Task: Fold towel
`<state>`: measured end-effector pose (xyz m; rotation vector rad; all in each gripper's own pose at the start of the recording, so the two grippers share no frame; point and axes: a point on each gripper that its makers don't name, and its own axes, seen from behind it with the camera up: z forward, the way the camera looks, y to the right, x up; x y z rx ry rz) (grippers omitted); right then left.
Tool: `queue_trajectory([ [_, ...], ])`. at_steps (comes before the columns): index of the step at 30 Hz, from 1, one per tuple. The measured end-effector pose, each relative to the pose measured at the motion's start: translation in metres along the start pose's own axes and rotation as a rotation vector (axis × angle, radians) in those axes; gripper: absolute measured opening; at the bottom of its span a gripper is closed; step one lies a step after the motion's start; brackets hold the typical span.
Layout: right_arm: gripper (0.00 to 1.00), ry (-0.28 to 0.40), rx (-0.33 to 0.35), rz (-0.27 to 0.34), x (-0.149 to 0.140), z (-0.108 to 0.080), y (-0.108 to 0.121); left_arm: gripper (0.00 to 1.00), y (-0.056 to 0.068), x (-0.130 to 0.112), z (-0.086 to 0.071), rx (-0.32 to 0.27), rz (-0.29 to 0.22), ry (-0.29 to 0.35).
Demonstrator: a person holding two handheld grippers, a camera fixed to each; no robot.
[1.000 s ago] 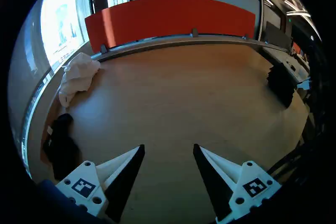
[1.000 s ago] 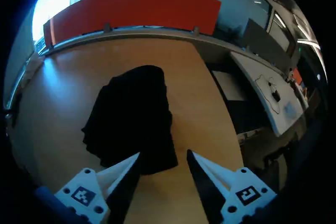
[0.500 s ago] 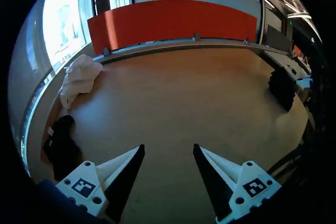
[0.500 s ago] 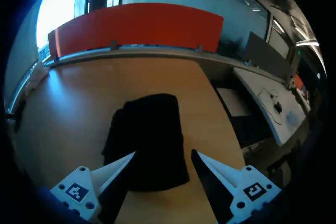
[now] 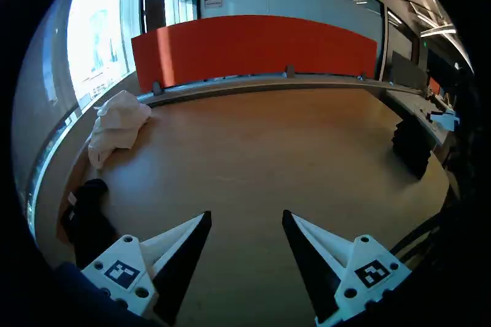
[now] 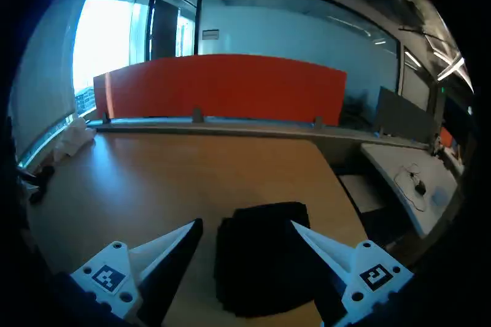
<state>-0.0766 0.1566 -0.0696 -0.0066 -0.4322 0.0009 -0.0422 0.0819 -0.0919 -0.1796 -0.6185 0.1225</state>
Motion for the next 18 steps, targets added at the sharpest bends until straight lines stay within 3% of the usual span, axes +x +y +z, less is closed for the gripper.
queue_trajectory([
  [9, 1.00, 0.160, 0.051, 0.042, 0.054, -0.001, -0.048, 0.85, -0.007, 0.028, 0.004, 0.015, -0.041, 0.085],
  [18, 1.00, 0.301, 0.046, 0.044, 0.096, -0.007, -0.076, 0.85, -0.020, 0.064, 0.000, 0.054, -0.072, 0.206],
])
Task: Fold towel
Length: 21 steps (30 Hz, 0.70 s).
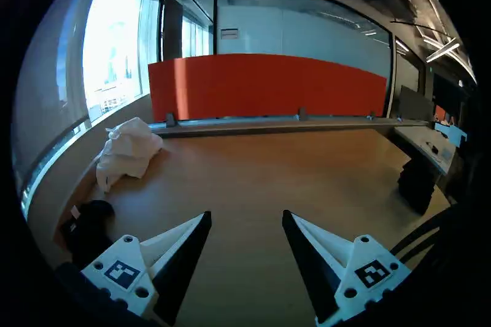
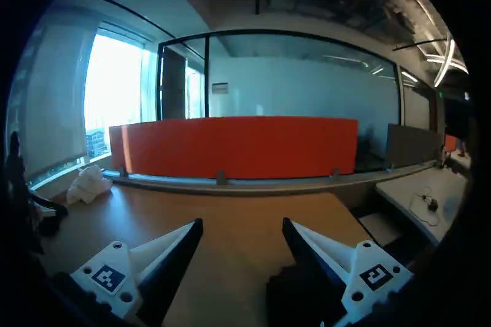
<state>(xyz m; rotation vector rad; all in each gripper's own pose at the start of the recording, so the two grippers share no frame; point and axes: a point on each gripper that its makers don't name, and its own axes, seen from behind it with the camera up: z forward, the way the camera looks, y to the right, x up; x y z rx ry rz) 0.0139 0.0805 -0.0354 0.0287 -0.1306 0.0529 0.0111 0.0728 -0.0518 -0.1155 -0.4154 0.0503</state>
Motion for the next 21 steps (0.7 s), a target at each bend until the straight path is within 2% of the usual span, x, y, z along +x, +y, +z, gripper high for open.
queue_trajectory([
  [3, 1.00, 0.024, 0.000, -0.005, 0.008, 0.002, -0.011, 0.85, -0.003, 0.011, 0.001, 0.017, -0.009, 0.039],
  [11, 1.00, 0.033, 0.020, -0.005, 0.017, 0.010, -0.037, 0.85, -0.007, 0.039, 0.005, 0.033, -0.020, 0.115],
  [21, 1.00, 0.056, 0.015, -0.009, 0.036, 0.019, -0.068, 0.85, -0.023, 0.080, 0.009, 0.069, -0.035, 0.222],
])
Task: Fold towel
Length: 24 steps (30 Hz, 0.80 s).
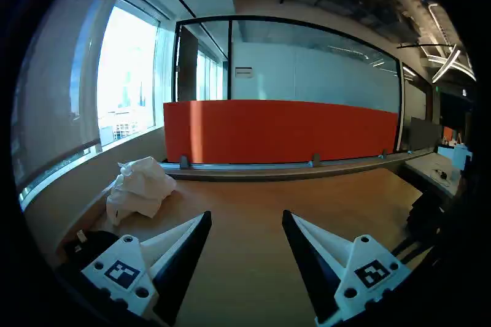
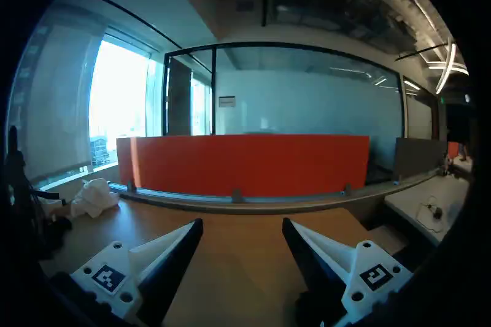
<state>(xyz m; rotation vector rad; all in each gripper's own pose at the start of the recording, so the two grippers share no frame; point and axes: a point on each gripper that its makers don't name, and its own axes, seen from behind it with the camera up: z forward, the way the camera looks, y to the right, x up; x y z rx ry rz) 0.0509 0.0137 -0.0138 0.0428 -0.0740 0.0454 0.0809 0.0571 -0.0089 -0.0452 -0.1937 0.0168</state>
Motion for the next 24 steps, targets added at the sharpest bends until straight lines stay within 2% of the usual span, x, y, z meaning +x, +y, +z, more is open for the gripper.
queue_trajectory([
  [8, 1.00, -0.007, 0.001, -0.009, 0.000, 0.007, -0.014, 0.85, -0.011, 0.006, 0.006, 0.023, -0.038, 0.040],
  [15, 1.00, -0.024, 0.005, -0.016, 0.001, 0.007, -0.017, 0.85, -0.013, 0.012, 0.009, 0.022, -0.044, 0.090],
  [20, 1.00, -0.029, 0.007, -0.013, 0.003, 0.004, -0.017, 0.85, -0.012, 0.009, 0.012, 0.019, -0.056, 0.123],
  [24, 1.00, -0.024, 0.005, -0.009, 0.005, 0.004, -0.016, 0.85, -0.016, 0.004, 0.014, 0.030, -0.045, 0.155],
])
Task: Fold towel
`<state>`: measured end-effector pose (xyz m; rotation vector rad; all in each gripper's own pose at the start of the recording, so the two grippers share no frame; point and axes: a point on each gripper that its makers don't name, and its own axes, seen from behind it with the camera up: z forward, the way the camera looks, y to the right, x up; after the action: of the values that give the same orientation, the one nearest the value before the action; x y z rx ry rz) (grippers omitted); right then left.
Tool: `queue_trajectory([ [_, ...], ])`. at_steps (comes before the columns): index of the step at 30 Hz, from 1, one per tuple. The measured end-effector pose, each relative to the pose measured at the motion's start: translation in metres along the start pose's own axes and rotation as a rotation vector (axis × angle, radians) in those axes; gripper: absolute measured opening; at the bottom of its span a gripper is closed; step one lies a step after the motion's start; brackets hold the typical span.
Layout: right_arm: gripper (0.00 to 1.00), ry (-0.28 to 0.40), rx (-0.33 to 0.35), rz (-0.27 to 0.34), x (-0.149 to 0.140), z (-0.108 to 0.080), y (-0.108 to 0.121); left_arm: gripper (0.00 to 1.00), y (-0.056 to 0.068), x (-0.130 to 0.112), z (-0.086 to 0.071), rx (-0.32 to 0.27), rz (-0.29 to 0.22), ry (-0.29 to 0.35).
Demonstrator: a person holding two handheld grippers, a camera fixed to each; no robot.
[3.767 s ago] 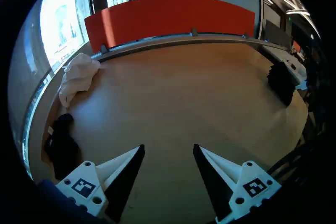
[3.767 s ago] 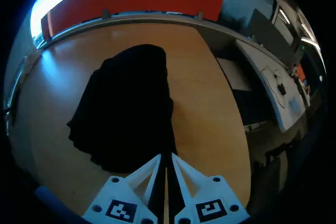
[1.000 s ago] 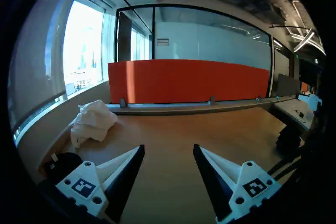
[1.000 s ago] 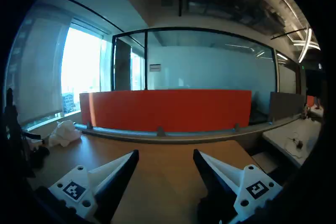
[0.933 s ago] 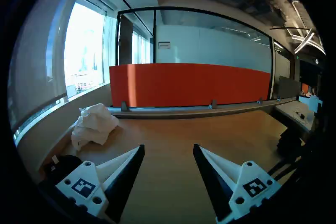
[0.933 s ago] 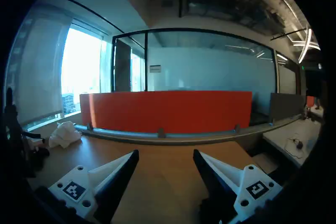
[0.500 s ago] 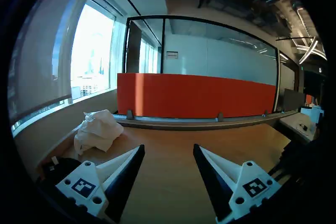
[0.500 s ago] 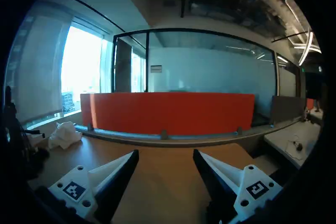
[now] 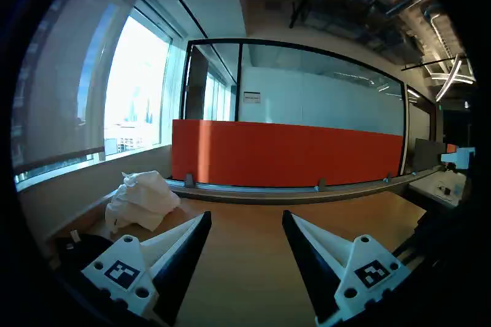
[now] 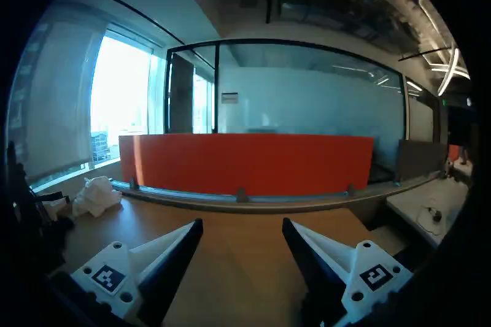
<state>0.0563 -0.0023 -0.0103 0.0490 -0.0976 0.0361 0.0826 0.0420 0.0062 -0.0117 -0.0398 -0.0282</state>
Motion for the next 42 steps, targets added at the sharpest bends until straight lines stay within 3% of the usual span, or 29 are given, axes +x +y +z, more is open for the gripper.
queue_trajectory([
  [11, 1.00, 0.006, -0.015, 0.023, -0.006, 0.005, -0.001, 0.85, -0.007, -0.029, -0.001, 0.017, 0.027, 0.058],
  [17, 1.00, 0.000, -0.021, 0.012, -0.021, 0.012, -0.004, 0.85, -0.020, -0.048, 0.000, 0.024, 0.051, 0.079],
  [30, 1.00, -0.020, -0.017, -0.013, -0.054, 0.038, -0.029, 0.85, -0.049, -0.089, 0.005, 0.045, 0.044, 0.108],
  [42, 1.00, -0.028, -0.006, -0.031, -0.070, 0.043, -0.043, 0.85, -0.060, -0.114, 0.004, 0.058, 0.028, 0.120],
])
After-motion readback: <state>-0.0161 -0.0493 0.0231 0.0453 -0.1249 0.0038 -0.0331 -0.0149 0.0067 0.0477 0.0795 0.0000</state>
